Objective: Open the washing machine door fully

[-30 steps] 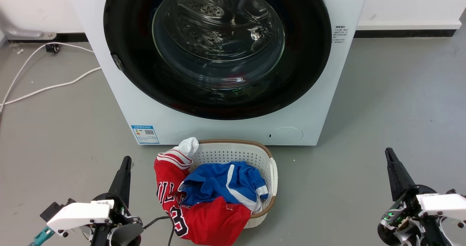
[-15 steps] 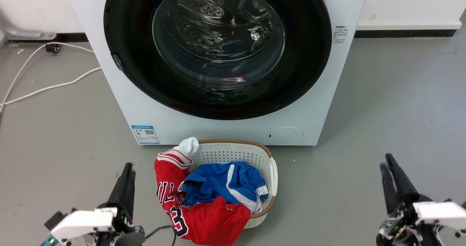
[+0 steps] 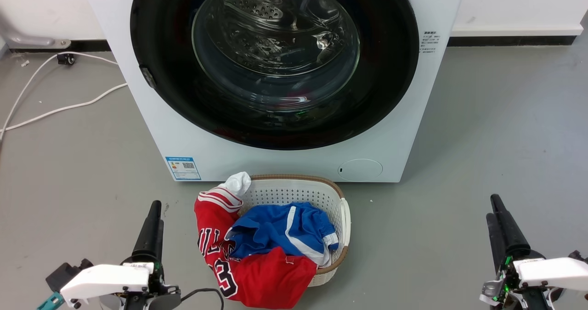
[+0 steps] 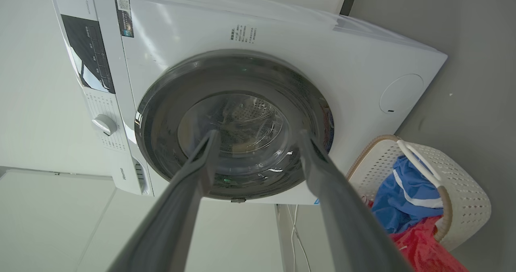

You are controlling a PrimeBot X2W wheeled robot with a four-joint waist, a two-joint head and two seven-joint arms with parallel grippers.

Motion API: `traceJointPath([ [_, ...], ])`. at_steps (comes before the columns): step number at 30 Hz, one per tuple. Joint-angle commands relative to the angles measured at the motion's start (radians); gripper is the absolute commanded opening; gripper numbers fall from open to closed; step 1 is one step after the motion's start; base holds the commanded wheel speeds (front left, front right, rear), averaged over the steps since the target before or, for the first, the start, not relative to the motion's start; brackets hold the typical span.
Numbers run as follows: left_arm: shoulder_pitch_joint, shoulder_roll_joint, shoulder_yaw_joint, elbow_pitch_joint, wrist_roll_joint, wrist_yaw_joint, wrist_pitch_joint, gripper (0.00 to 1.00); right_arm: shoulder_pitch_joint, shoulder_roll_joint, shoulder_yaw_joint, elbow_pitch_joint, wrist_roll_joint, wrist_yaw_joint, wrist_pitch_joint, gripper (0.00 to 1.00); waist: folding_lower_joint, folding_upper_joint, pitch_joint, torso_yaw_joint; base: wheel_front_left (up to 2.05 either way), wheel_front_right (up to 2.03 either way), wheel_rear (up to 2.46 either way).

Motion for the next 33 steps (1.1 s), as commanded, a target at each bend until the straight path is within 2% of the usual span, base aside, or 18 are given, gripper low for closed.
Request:
traceJointPath([
  [1, -0.010, 0.002, -0.004, -0.034, 0.046, 0.007, -0.011, 1.00, -0.007, -0.002, 0.002, -0.033, -0.044, 0.000, -0.011, 1.00, 0.0000, -0.0001, 0.001, 0.000, 0.00, 0.00, 0.00],
  [15, 0.009, 0.009, -0.081, -0.104, 0.423, 0.099, -0.069, 1.00, 0.019, -0.001, 0.035, -0.141, -0.420, 0.000, -0.070, 1.00, 0.0000, -0.0001, 0.003, 0.000, 0.00, 0.00, 0.00],
  [19, 0.013, 0.021, -0.105, -0.113, 0.495, 0.127, -0.085, 1.00, 0.028, -0.001, 0.047, -0.145, -0.526, 0.000, -0.085, 1.00, 0.0000, -0.0001, 0.004, 0.001, 0.00, 0.00, 0.00],
  [33, 0.019, 0.061, -0.187, -0.136, 0.680, 0.193, -0.130, 1.00, 0.047, -0.001, 0.066, -0.179, -0.759, 0.000, -0.130, 1.00, 0.0000, -0.0001, 0.003, 0.000, 0.00, 0.00, 0.00],
])
